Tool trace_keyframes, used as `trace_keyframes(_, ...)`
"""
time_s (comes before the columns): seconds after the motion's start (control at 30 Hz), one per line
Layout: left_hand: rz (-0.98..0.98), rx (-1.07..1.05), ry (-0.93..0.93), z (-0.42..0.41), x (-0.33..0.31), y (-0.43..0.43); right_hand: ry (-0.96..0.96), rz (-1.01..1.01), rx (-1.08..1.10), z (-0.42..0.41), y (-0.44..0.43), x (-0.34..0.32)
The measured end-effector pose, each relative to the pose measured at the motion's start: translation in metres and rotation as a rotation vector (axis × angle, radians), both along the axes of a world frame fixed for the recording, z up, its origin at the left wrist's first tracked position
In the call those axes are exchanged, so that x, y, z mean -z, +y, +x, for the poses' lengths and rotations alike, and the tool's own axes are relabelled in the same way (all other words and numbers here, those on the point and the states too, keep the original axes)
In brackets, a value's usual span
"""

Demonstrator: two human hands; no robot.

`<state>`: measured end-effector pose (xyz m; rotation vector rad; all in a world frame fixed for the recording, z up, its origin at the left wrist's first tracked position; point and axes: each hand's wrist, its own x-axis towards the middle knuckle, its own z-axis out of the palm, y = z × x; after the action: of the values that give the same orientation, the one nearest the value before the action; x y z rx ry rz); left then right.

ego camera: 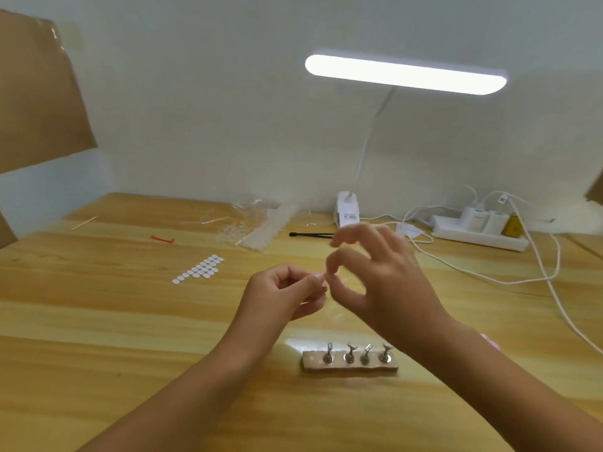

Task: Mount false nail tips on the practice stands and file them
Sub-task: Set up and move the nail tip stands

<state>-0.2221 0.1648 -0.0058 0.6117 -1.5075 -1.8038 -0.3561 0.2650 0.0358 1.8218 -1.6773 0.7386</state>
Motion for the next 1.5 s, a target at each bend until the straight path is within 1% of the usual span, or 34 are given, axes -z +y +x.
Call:
trace_keyframes(0.03, 0.011, 0.010, 0.008, 0.001, 0.001, 0.001, 0.131, -0.025, -0.008, 0.002, -0.001, 0.003)
trace_keyframes(0.07, 0.008, 0.015, 0.015, 0.002, 0.002, 0.002, 0.158, -0.022, -0.011, 0.004, -0.002, 0.005)
trace_keyframes(0.1, -0.018, 0.014, 0.021, 0.004, 0.003, 0.003, 0.072, 0.004, -0.008, 0.006, -0.003, 0.006)
trace_keyframes(0.13, -0.074, 0.003, 0.023, 0.006, 0.003, 0.004, -0.123, 0.054, -0.021, 0.007, -0.004, 0.004)
trace_keyframes(0.17, -0.162, -0.020, 0.015, 0.008, 0.003, 0.004, -0.400, 0.135, -0.050, 0.007, -0.004, -0.001)
trace_keyframes(0.23, -0.377, -0.056, -0.001, 0.012, -0.002, 0.004, -1.010, 0.389, -0.175, 0.000, -0.004, -0.013)
trace_keyframes(0.27, -0.465, -0.044, 0.009, 0.014, -0.005, 0.005, -1.245, 0.497, -0.261, -0.005, -0.002, -0.017)
trace_keyframes(0.3, -0.515, -0.009, 0.036, 0.015, -0.008, 0.006, -1.386, 0.558, -0.333, -0.011, -0.001, -0.019)
trace_keyframes(0.33, -0.520, 0.039, 0.071, 0.016, -0.011, 0.008, -1.456, 0.587, -0.386, -0.015, 0.001, -0.021)
trace_keyframes(0.37, -0.488, 0.084, 0.104, 0.017, -0.013, 0.009, -1.481, 0.599, -0.419, -0.017, 0.004, -0.021)
trace_keyframes(0.43, -0.347, 0.161, 0.141, 0.017, -0.017, 0.011, -1.474, 0.594, -0.407, -0.021, 0.008, -0.019)
trace_keyframes(0.47, -0.259, 0.202, 0.141, 0.018, -0.018, 0.012, -1.431, 0.576, -0.358, -0.022, 0.010, -0.017)
trace_keyframes(0.5, -0.177, 0.247, 0.134, 0.018, -0.017, 0.012, -1.343, 0.542, -0.287, -0.023, 0.013, -0.015)
trace_keyframes(0.57, -0.052, 0.342, 0.125, 0.017, -0.016, 0.013, -1.078, 0.431, -0.128, -0.024, 0.018, -0.012)
trace_keyframes(0.63, 0.047, 0.418, 0.143, 0.015, -0.014, 0.015, -0.853, 0.317, -0.070, -0.022, 0.023, -0.009)
trace_keyframes(0.73, 0.152, 0.461, 0.170, 0.014, -0.012, 0.016, -0.711, 0.238, -0.092, -0.019, 0.030, -0.005)
trace_keyframes(0.9, 0.164, 0.457, 0.138, 0.012, -0.012, 0.019, -0.679, 0.245, -0.115, -0.021, 0.038, -0.002)
trace_keyframes(1.13, 0.175, 0.481, 0.064, 0.012, -0.009, 0.018, -0.732, 0.290, -0.125, -0.024, 0.045, 0.004)
trace_keyframes(1.23, 0.158, 0.494, 0.097, 0.012, -0.009, 0.017, -0.786, 0.271, -0.176, -0.030, 0.055, 0.008)
trace_keyframes(1.33, 0.164, 0.364, 0.168, 0.011, -0.008, 0.010, -0.785, 0.297, -0.197, -0.043, 0.071, 0.014)
trace_keyframes(1.43, 0.241, 0.209, 0.196, 0.010, -0.008, 0.003, -0.789, 0.371, -0.174, -0.053, 0.082, 0.028)
trace_keyframes(1.5, 0.299, 0.147, 0.205, 0.009, -0.005, 0.000, -0.814, 0.408, -0.167, -0.055, 0.084, 0.038)
